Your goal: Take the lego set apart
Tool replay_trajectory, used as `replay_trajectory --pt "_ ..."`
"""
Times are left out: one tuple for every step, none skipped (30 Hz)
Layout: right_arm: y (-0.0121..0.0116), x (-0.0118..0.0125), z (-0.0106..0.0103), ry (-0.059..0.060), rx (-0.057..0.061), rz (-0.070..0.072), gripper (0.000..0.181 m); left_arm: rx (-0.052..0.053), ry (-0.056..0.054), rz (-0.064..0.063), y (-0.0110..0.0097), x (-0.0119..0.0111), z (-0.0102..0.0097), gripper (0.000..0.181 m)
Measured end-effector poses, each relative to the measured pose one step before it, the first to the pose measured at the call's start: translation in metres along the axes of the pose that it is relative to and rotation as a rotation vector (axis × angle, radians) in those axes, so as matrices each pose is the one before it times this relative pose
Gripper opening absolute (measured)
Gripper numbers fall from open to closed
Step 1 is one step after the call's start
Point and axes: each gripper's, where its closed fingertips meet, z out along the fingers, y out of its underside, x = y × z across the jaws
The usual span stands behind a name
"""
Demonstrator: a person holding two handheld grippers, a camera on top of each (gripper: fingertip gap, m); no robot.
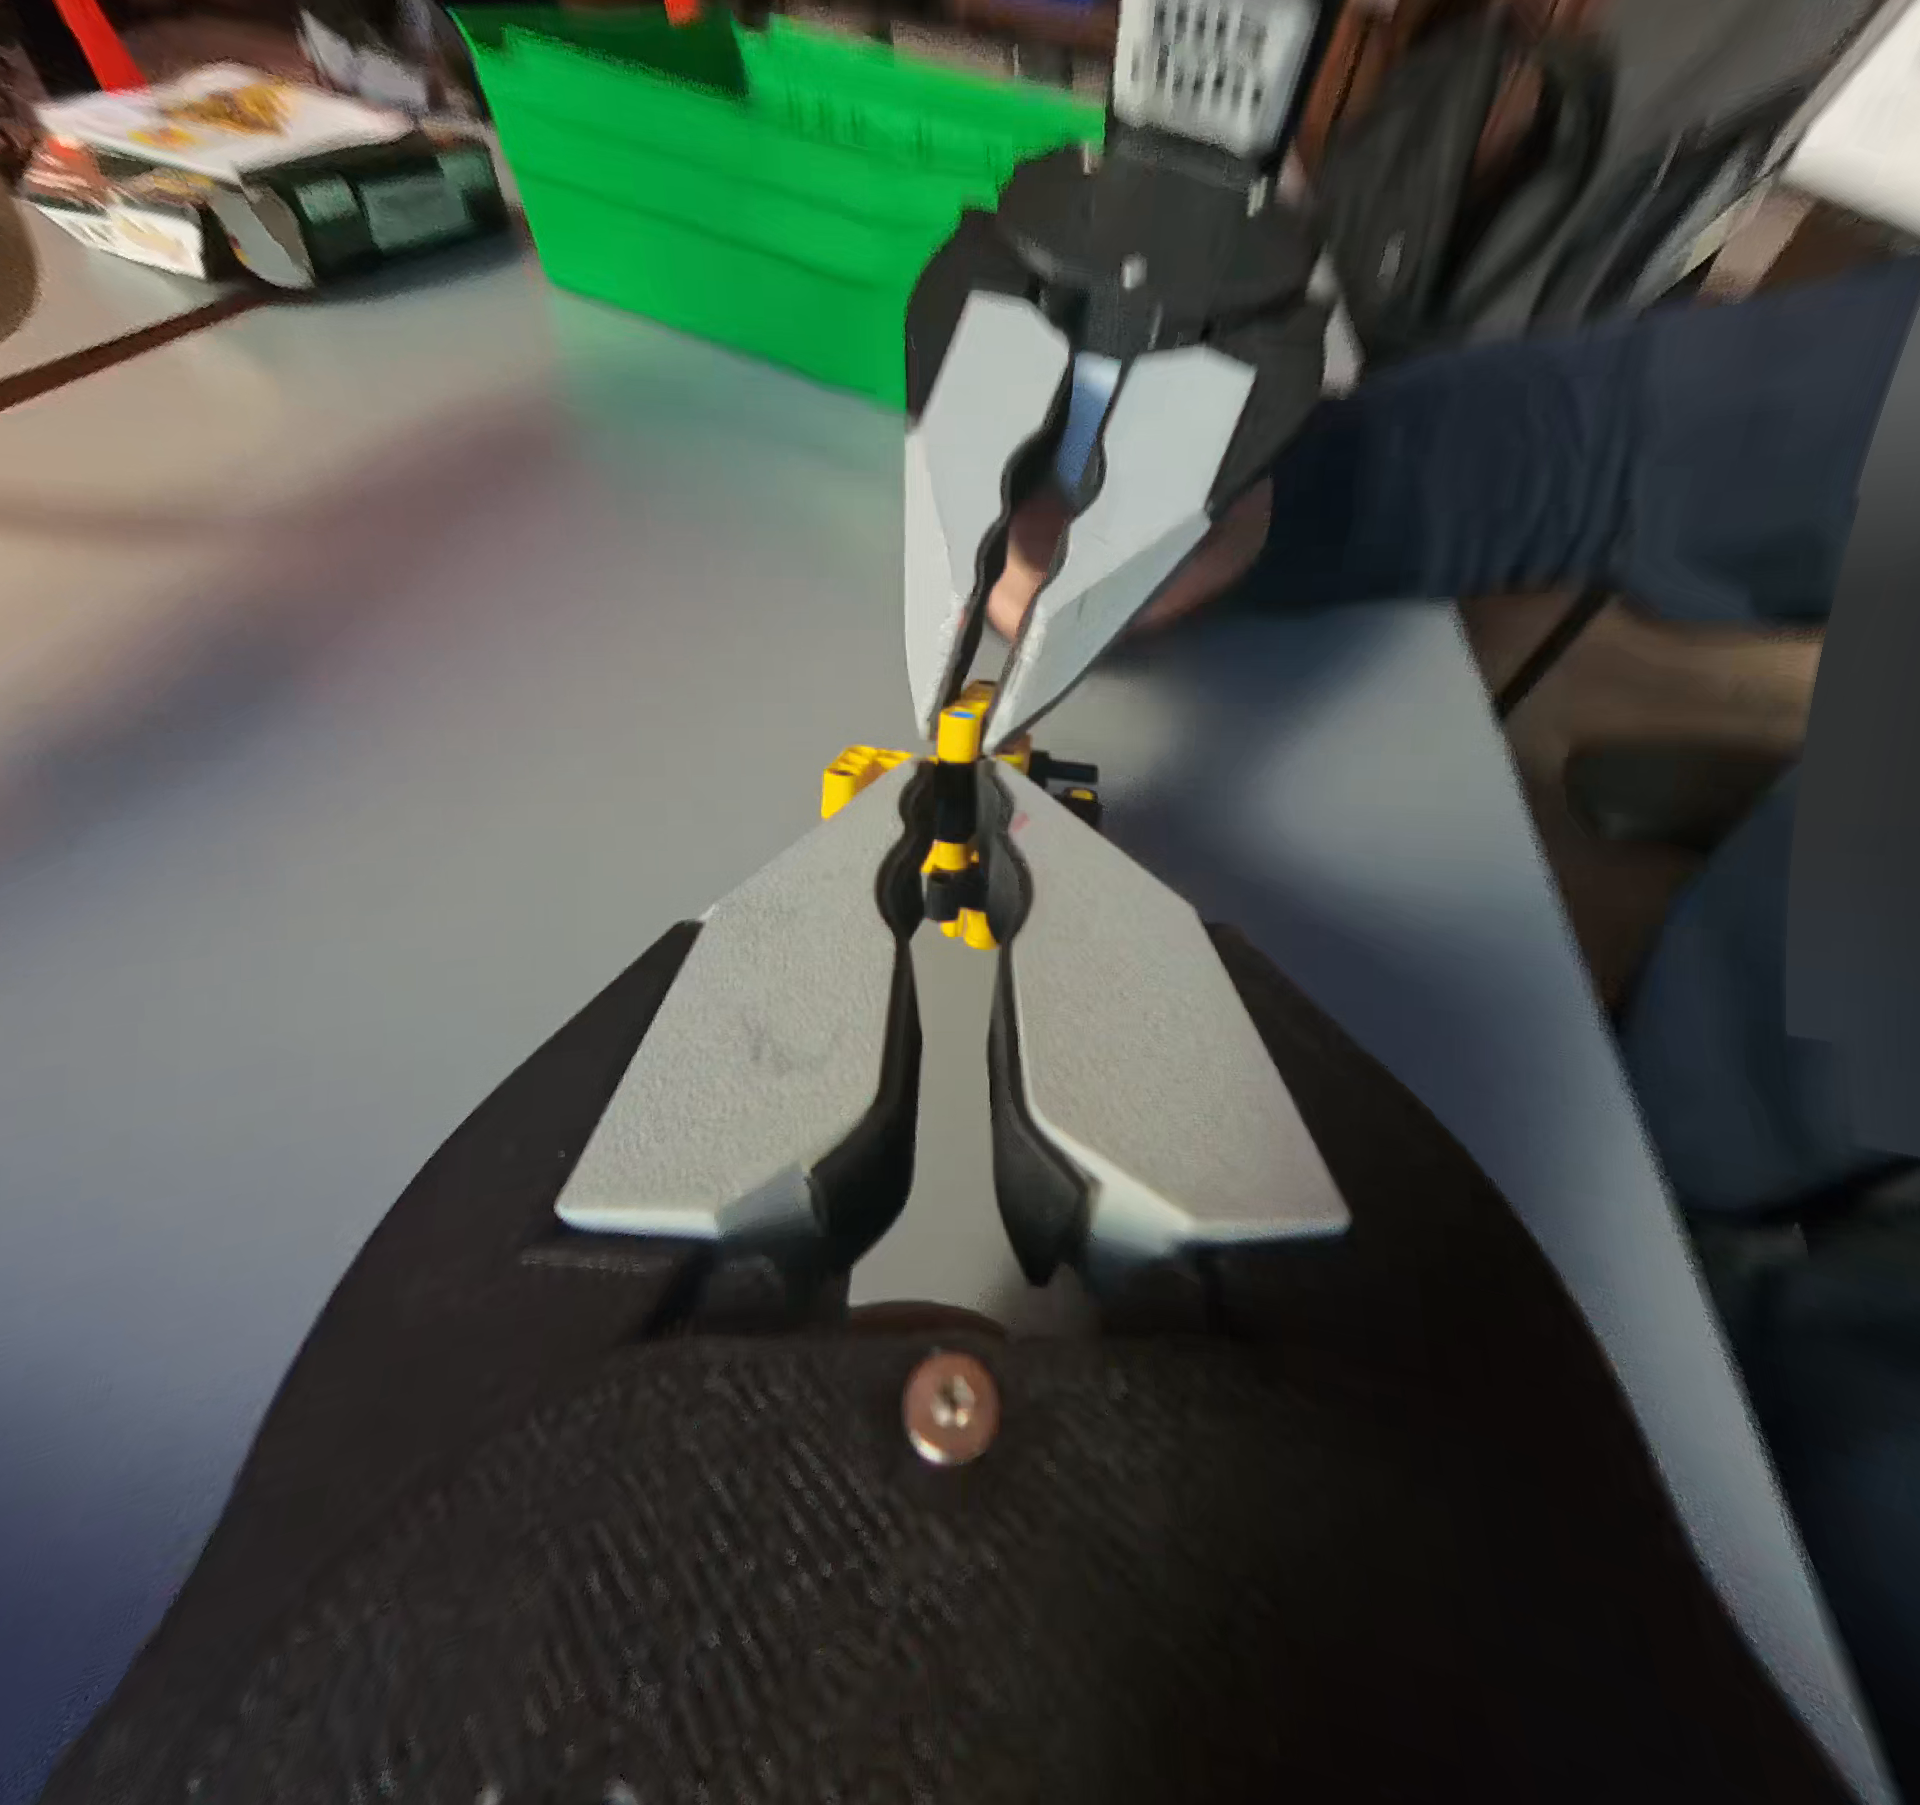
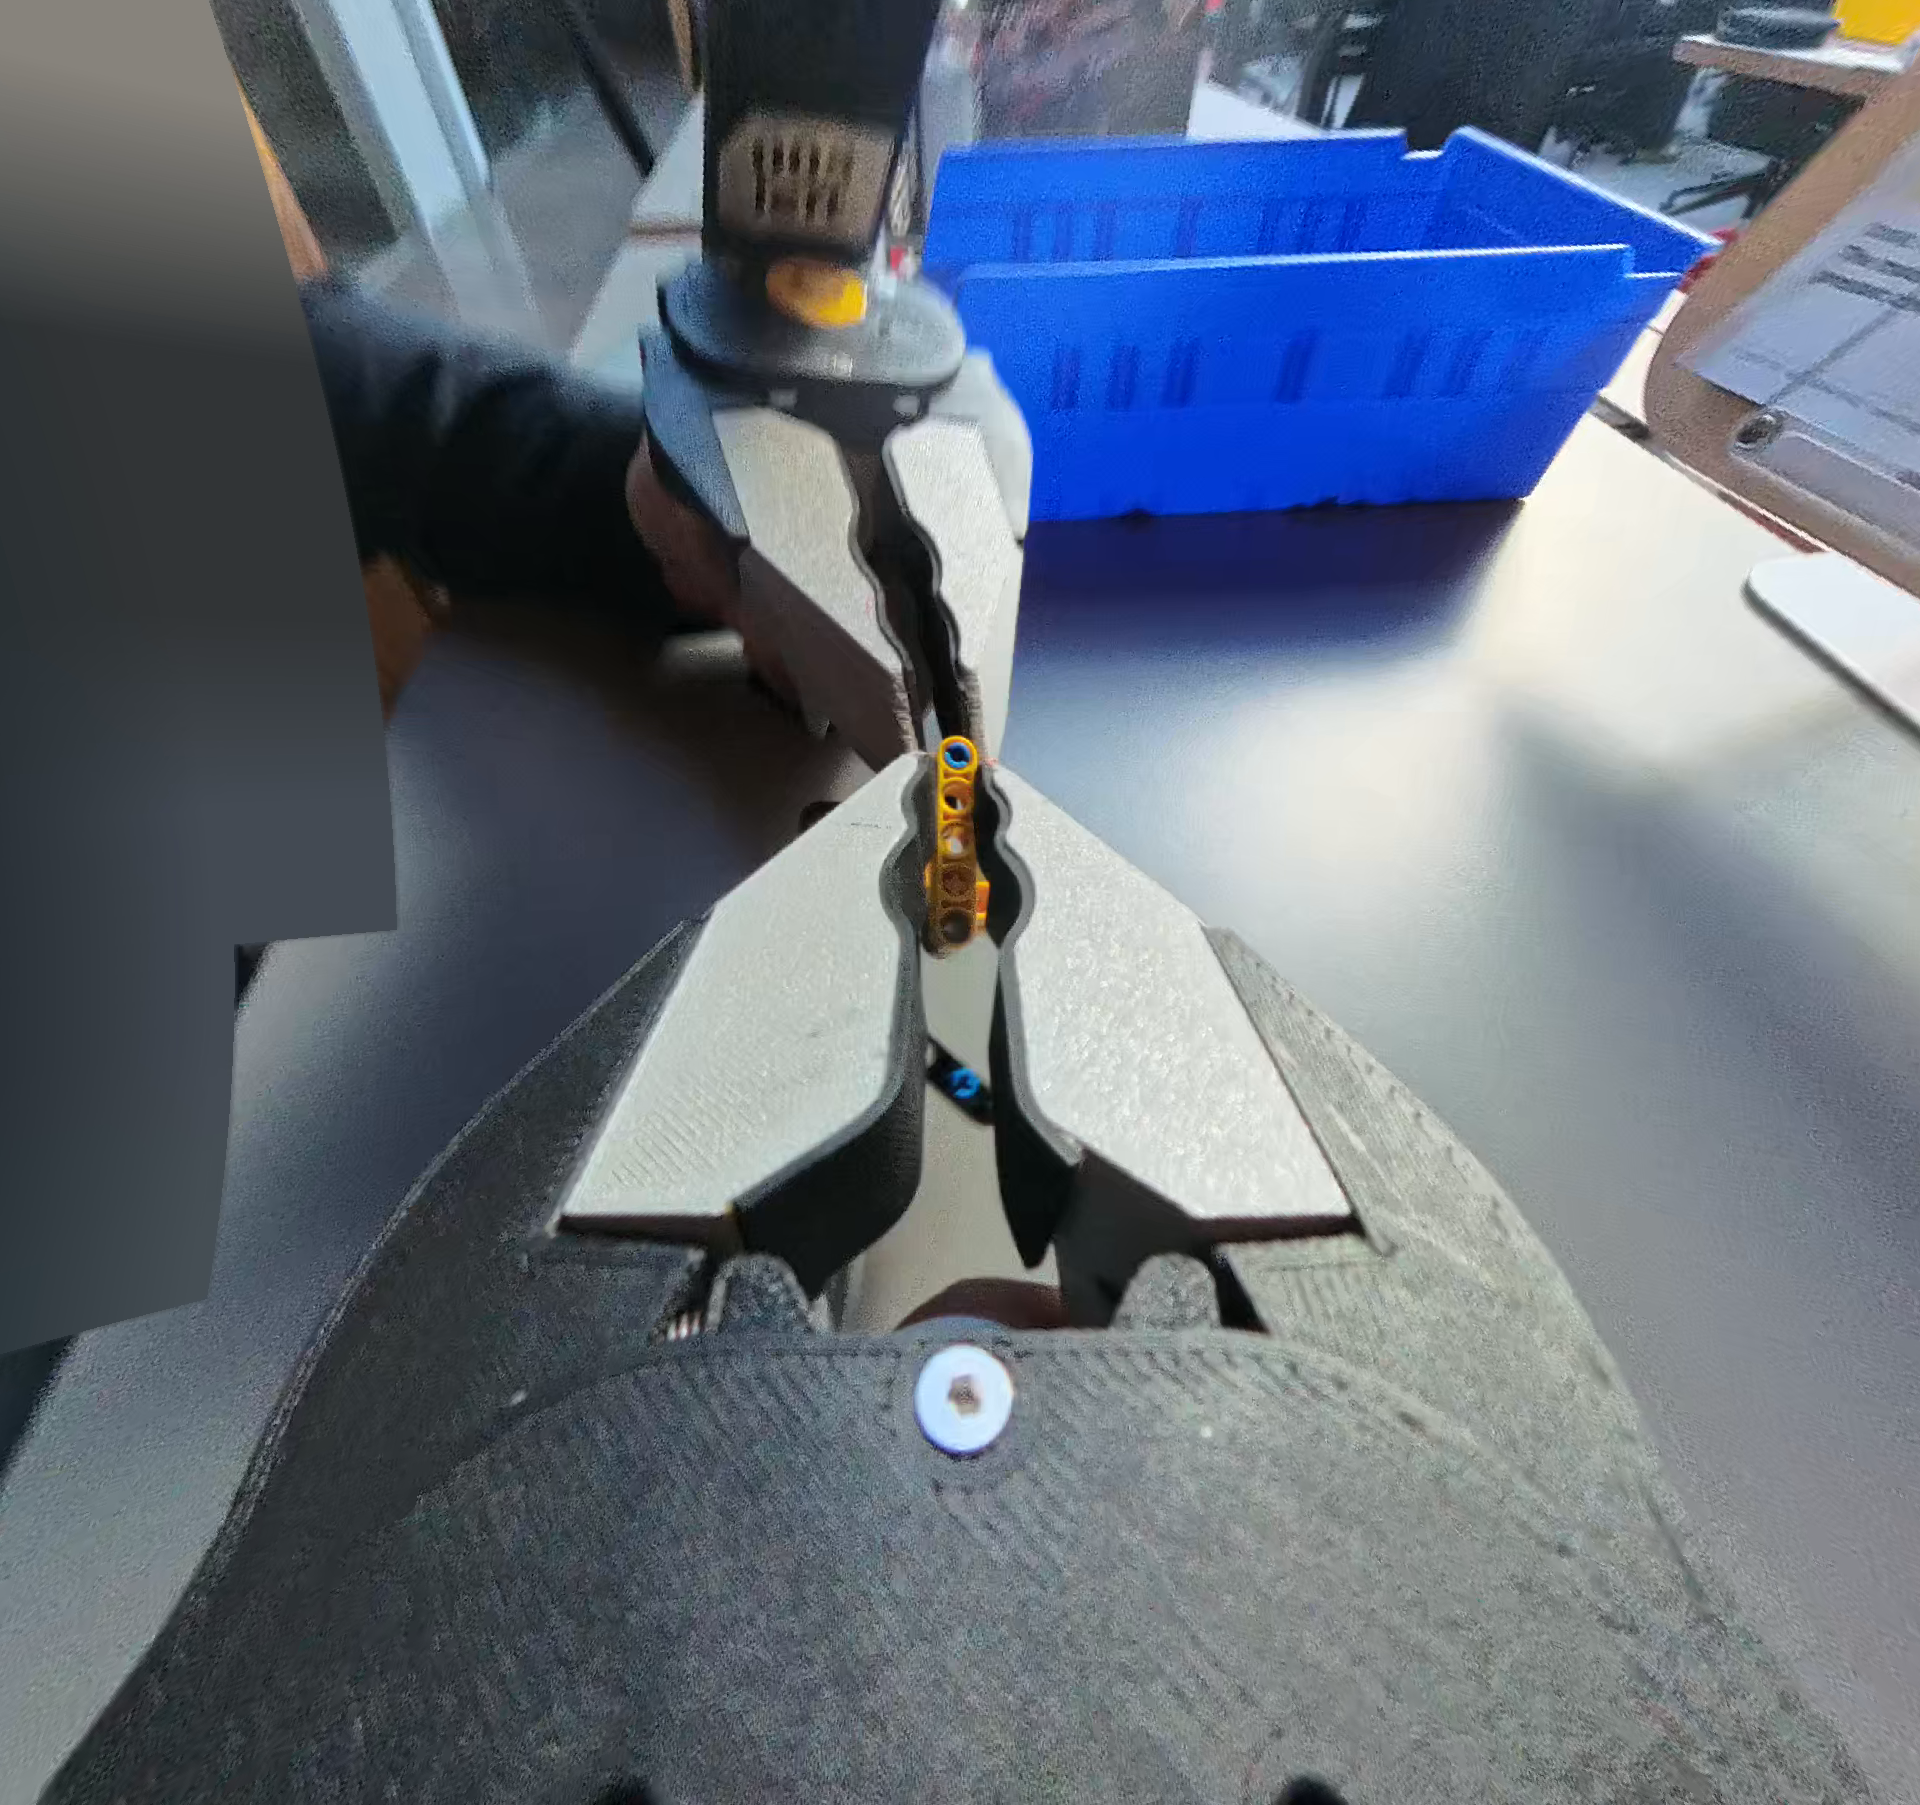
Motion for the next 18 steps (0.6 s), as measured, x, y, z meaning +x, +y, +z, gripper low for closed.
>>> replay_trajectory --pt "-0.0034 0.00552 0.00043 0.0144 0.0173 0.0441 0.003 0.0639 0.0193 -0.0819 -0.00687 -0.00284 -0.00153 0.005" --pt "-0.00087 0.0047 0.00145 0.0158 0.0056 0.0272 0.003 0.02 0.0048 -0.0632 -0.00208 -0.00479 -0.00035 0.005" --pt "-0.00198 0.00326 0.00052 0.0031 0.0176 0.0435 0.003 0.0096 -0.0037 -0.0276 -0.00149 -0.00362 -0.00023 0.005" --pt "-0.00197 0.00234 -0.00019 -0.0047 0.0189 0.0506 0.003 0.0149 -0.0047 -0.0199 -0.00216 -0.00205 -0.00021 0.005" --pt "-0.0031 0.00266 -0.00154 -0.0038 0.0266 0.0482 0.003 0.0077 -0.0035 -0.0323 -0.00044 -0.00156 0.00026 0.005" --pt "-0.00166 0.00108 -0.00048 -0.0119 0.0178 0.0477 0.003 0.0125 0.0114 -0.0338 -0.00136 -0.00025 -0.00013 0.005" --pt "-0.00246 0.00092 -0.0007 -0.0167 0.0219 0.04 0.003 0.0136 0.0121 -0.0373 -0.00154 -0.00006 -0.00001 0.005" --pt "-0.00363 0.00335 -0.00184 -0.0005 0.0297 0.0403 0.002 0.0164 0.0092 -0.0312 -0.00148 -0.00008 0.0002 0.005" --pt "-0.00312 0.00296 -0.00231 -0.0094 0.0265 0.0401 0.002 0.0014 -0.0001 -0.0211 -0.00008 -0.00186 -0.00045 0.005" --pt "0.0005 0.00141 0.00027 -0.0155 0.0047 0.0281 0.003 0.0028 -0.0005 -0.0075 -0.00089 -0.00071 -0.00012 0.005" --pt "0.00136 0.00126 0.00126 0.0019 -0.0007 -0.0089 0.003 -0.0014 -0.0036 0.0015 -0.00004 -0.00009 0.00036 0.005" --pt "-0.00011 0.00062 0.00049 0.0074 0.0017 -0.0058 0.003 -0.0054 -0.0116 0.006 0.00097 -0.00177 -0.00002 0.005" --pt "-0.00072 -0.0013 0.00052 -0.0075 0.0089 0.0042 0.003 0.0025 0.0022 -0.005 -0.00065 -0.00005 -0.00048 0.005" --pt "0.00177 -0.00189 0.00121 -0.0137 -0.0057 -0.0133 0.003 0.0016 0.0075 -0.0136 -0.00081 0.00088 -0.00035 0.005" --pt "0.00459 -0.00042 0.0024 -0.0015 -0.0295 -0.0617 0.004 -0.006 -0.002 -0.0048 0.00065 -0.00017 -0.00001 0.005" --pt "0.00467 0.0025 0.00043 0.0101 -0.0431 -0.0579 0.005 -0.0109 -0.0226 0.0083 0.00305 -0.00305 0.00022 0.004" --pt "0.00223 0.00019 -0.00069 -0.0131 -0.0337 0.0045 0.006 -0.0089 -0.0126 -0.0027 0.00261 -0.00206 0.00059 0.004" --pt "-0.00016 -0.00046 -0.00231 -0.0222 -0.0103 0.0166 0.007 0.0045 0.0142 -0.0123 -0.00077 0.00145 0.00037 0.004"
